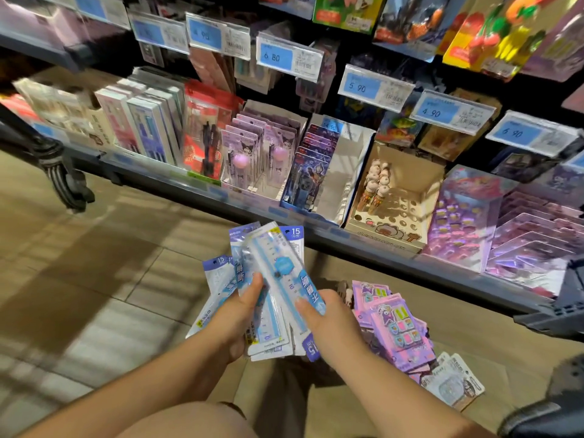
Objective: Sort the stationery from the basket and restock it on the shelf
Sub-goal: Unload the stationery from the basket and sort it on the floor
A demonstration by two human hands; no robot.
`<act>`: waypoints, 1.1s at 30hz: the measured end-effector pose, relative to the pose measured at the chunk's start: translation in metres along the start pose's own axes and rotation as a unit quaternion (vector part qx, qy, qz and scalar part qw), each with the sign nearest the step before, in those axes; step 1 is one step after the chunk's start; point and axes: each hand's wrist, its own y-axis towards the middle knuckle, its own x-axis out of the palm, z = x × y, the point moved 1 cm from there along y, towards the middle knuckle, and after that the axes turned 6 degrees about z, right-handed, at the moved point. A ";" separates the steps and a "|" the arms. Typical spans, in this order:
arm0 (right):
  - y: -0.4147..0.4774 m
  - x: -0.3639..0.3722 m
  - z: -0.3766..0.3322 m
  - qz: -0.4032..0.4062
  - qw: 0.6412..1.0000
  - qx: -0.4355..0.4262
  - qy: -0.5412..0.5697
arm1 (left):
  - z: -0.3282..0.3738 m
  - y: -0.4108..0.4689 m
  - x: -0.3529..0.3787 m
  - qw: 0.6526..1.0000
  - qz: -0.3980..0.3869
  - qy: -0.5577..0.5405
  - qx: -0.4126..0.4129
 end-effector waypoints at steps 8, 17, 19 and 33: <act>0.022 0.027 -0.001 -0.046 0.985 0.072 0.147 | 0.020 0.007 -0.050 0.989 0.145 0.017 0.021; 0.037 0.065 -0.028 -0.195 0.978 0.078 0.005 | 0.044 0.004 -0.123 0.960 0.268 0.046 0.060; 0.033 0.063 -0.036 -0.206 0.977 0.056 0.007 | 0.042 0.006 -0.117 0.966 0.248 0.050 0.055; 0.011 0.062 -0.034 -0.210 0.957 0.018 0.197 | 0.018 0.009 -0.032 0.980 0.126 0.147 0.041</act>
